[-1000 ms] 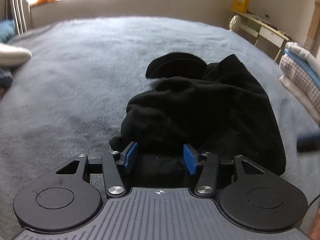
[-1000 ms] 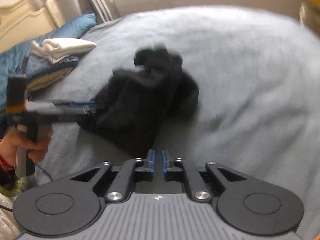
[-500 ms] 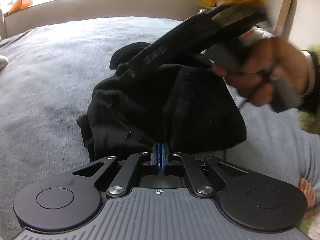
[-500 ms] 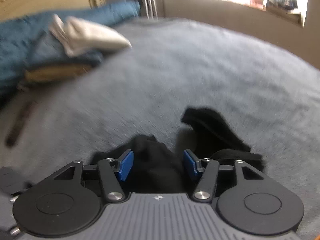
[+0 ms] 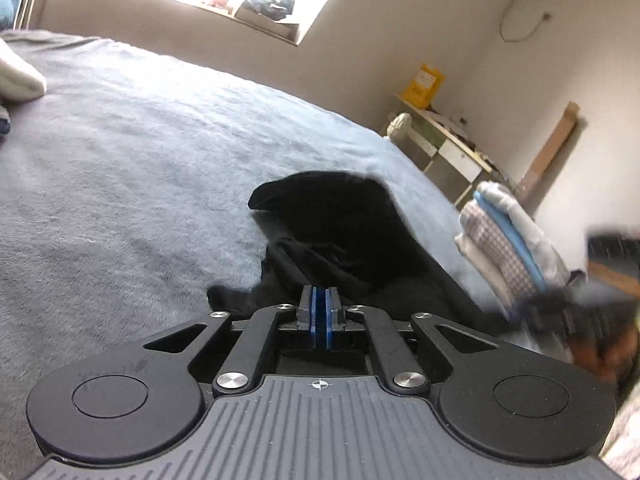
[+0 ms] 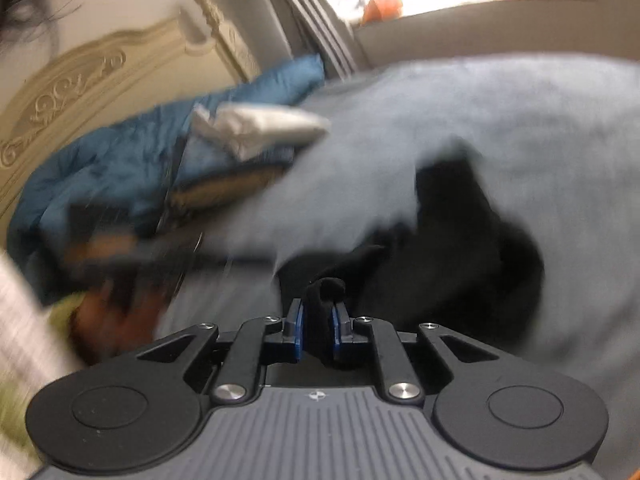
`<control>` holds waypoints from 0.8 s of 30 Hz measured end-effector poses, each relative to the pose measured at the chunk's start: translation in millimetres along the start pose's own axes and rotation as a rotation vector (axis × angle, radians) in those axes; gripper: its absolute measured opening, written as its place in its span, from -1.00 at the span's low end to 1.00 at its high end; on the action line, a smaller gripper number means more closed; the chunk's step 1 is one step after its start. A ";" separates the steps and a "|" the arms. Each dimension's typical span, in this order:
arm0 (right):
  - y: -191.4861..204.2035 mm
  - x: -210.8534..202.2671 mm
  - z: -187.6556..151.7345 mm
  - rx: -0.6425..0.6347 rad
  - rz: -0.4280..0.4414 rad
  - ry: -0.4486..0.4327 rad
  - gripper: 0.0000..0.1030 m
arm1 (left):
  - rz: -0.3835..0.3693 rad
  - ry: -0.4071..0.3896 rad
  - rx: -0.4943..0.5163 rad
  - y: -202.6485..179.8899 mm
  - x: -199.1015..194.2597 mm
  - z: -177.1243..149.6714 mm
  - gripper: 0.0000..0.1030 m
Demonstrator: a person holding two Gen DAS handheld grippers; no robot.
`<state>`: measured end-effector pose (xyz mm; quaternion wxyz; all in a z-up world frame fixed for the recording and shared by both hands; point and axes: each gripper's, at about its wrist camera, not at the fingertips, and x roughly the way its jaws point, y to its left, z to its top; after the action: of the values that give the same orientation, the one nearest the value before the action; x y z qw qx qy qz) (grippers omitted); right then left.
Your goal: Fold clothes
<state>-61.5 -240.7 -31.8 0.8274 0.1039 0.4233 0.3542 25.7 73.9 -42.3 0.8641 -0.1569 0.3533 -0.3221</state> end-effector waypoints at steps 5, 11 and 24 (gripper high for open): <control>-8.4 -27.3 -47.0 0.059 -0.068 0.159 -0.73 | 0.024 0.123 0.088 -17.2 45.2 -1.4 -0.91; -34.5 -56.6 -76.5 0.150 -0.270 0.269 -0.66 | 0.069 0.269 0.160 -36.5 83.8 -24.0 -0.91; 16.6 -5.3 18.9 -0.185 -0.234 -0.027 -0.14 | 0.160 0.257 0.196 -53.1 69.0 -36.7 0.04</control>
<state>-57.2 -229.7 -9.0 0.8748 -0.0181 0.3868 0.2914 13.4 -13.2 -76.7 0.8459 -0.0012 0.4391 -0.3028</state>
